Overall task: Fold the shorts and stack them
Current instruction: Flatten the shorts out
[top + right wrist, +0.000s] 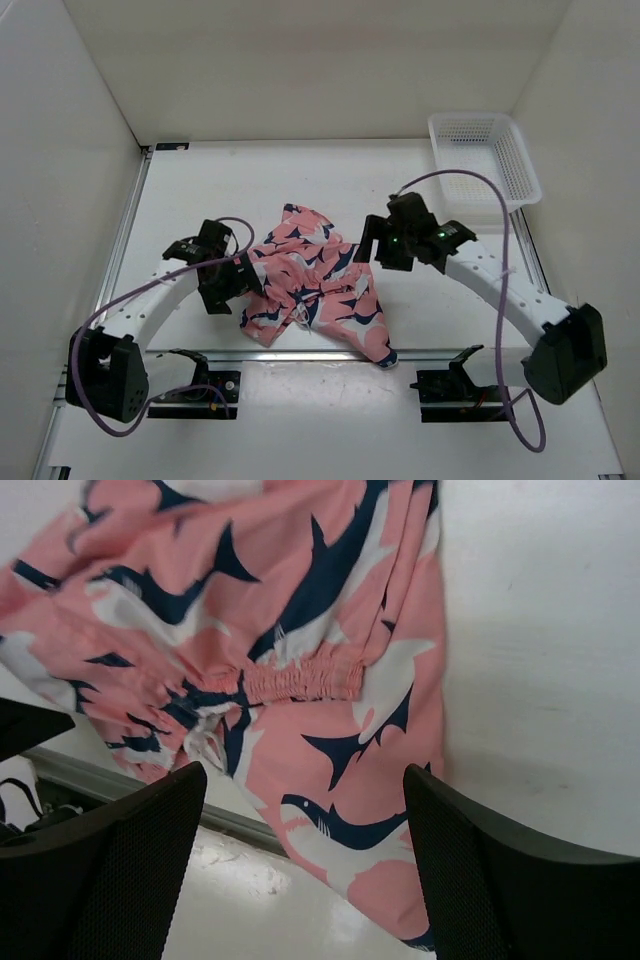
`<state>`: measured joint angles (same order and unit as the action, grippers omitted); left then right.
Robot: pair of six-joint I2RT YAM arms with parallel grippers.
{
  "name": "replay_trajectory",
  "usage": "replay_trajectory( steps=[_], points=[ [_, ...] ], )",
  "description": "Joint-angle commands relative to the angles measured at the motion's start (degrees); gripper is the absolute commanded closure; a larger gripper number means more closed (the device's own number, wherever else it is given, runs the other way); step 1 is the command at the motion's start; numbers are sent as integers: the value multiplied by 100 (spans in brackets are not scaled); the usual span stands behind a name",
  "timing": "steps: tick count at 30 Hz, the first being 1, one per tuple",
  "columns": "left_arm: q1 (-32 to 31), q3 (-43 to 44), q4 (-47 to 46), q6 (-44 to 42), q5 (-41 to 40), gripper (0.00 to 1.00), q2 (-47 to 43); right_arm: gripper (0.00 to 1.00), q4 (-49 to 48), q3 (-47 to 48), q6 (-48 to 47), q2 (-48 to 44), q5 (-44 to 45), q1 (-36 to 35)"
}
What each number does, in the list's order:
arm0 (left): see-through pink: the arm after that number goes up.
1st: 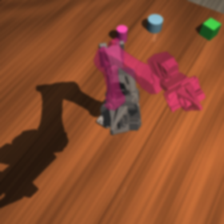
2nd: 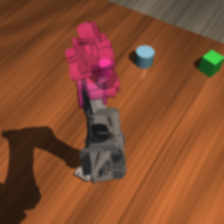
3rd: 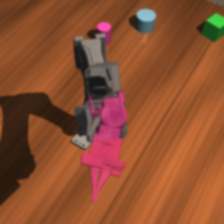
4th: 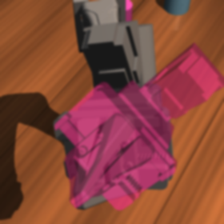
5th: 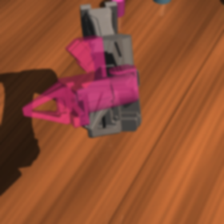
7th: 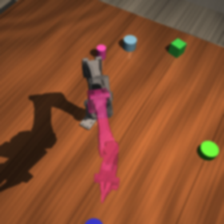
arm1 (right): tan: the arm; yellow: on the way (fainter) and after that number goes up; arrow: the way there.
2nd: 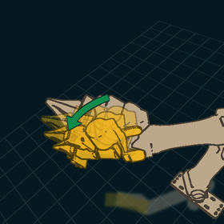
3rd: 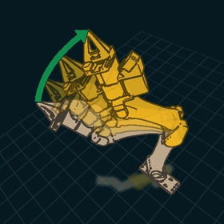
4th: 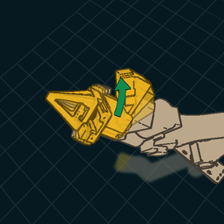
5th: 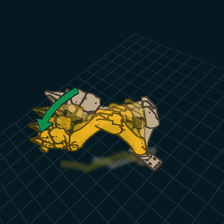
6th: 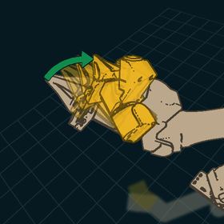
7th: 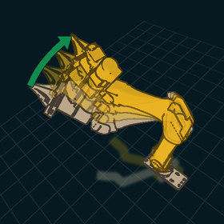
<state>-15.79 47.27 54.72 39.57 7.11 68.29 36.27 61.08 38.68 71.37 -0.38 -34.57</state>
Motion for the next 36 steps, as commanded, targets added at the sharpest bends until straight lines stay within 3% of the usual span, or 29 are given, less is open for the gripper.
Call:
replay_trajectory(
  steps=[1,4,6,8,9,10,13,15,16,18,23,29,32,36],
  points=[
    [-161,-523,-777,727,290,0,-133,18,-855,-350,430,612,-488,-155],
    [-283,-578,-1155,789,265,0,315,25,-1025,-89,246,1296,-489,-208],
    [-284,-525,-1243,711,107,7,535,31,-1147,96,141,1667,-611,-208],
    [-337,-359,-1244,710,-8,27,825,34,-1306,350,70,2186,-700,-208],
    [-337,-306,-1244,658,-8,52,887,37,-1307,456,-17,2518,-804,-321],
    [-337,-193,-1244,657,-69,65,948,39,-1307,571,-70,2670,-805,-392],
    [-337,-60,-1244,604,-70,90,949,51,-1018,1010,-123,3180,-350,-647],
    [-337,28,-1244,552,-70,90,888,63,-903,1169,-123,3417,-348,-717],
    [-337,124,-1244,499,-70,90,888,79,-850,1283,-63,3418,-348,-770],
    [-337,379,-1175,377,-122,90,835,99,-728,1450,-62,3497,-288,-771],
    [-144,1704,-438,-115,-465,90,835,99,-437,2477,-360,3497,20,-701],
    [76,4736,820,-757,-493,90,949,99,73,4885,-704,3419,188,-253],
    [-213,5608,883,-819,-203,90,1002,99,73,5142,-651,3050,372,37],
    [-985,5602,271,-574,665,90,1002,99,-137,4531,-651,2243,767,608]
  ],
)
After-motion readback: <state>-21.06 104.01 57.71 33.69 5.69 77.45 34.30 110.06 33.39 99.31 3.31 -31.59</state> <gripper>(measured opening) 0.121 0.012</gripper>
